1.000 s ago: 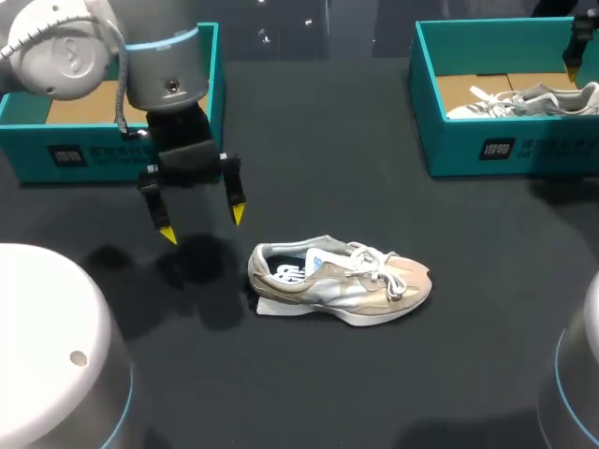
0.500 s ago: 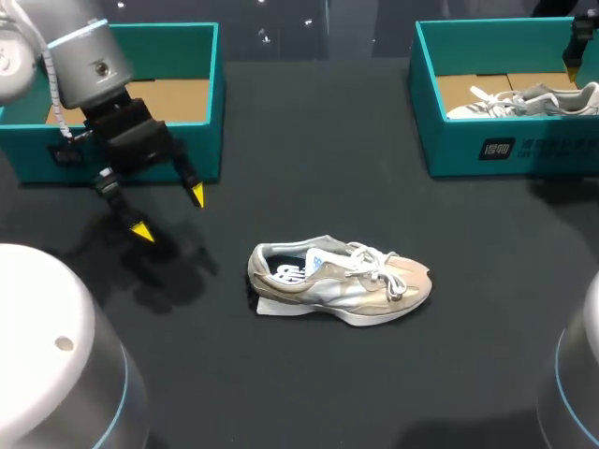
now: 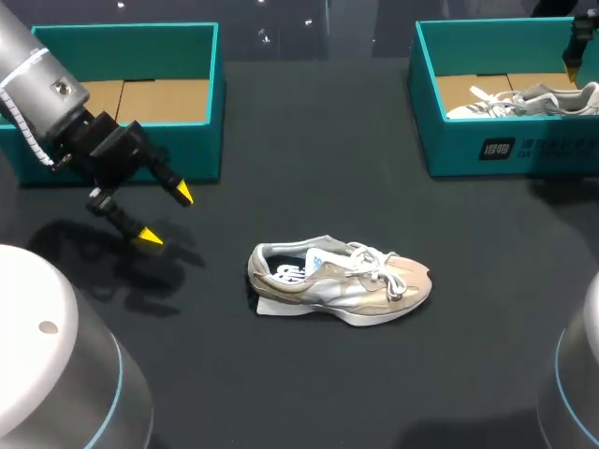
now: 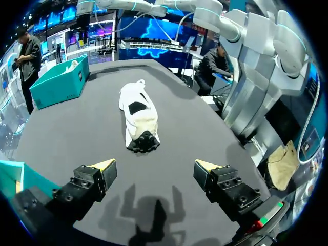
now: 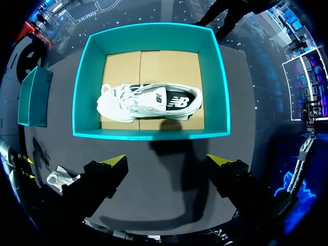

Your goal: Take the shoe out of the shoebox, open the shoe tongue, remove and reinsert the insole, then place the shoe into the shoebox

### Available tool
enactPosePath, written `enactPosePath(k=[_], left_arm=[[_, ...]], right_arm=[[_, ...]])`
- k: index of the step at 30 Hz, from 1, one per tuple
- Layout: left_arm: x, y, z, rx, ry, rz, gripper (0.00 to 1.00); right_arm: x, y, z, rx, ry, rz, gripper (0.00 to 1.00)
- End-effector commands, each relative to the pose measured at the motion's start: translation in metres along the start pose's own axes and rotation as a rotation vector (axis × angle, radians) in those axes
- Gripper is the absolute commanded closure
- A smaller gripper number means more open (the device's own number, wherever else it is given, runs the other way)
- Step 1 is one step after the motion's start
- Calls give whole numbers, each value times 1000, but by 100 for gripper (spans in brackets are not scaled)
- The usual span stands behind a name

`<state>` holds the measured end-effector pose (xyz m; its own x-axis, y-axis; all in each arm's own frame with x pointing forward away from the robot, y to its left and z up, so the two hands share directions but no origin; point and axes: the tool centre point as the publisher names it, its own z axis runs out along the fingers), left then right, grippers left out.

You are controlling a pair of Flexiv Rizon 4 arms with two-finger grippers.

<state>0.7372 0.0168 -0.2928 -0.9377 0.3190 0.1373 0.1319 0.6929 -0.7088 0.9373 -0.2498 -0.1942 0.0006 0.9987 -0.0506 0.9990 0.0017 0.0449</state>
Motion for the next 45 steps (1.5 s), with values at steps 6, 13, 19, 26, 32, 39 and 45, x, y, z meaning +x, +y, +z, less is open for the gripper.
enactPosePath(k=[6, 13, 19, 26, 32, 39, 45], left_arm=[[1, 20, 21, 302, -137, -192, 0], [-4, 25, 31, 364, -215, -253, 0], [-2, 31, 42, 389, -296, -245, 0], [-4, 39, 50, 435, -322, -214, 0], [-6, 44, 55, 447, -315, -200, 0], [-4, 42, 60, 462, -321, -159, 0], [-5, 40, 67, 460, -310, -154, 0]], right_arm=[[0, 0, 0, 0, -1, 1, 0], [0, 0, 0, 0, -1, 1, 0], [0, 0, 0, 0, -1, 1, 0], [0, 0, 0, 0, -1, 1, 0], [0, 0, 0, 0, -1, 1, 0], [0, 0, 0, 0, -1, 1, 0], [0, 0, 0, 0, -1, 1, 0]])
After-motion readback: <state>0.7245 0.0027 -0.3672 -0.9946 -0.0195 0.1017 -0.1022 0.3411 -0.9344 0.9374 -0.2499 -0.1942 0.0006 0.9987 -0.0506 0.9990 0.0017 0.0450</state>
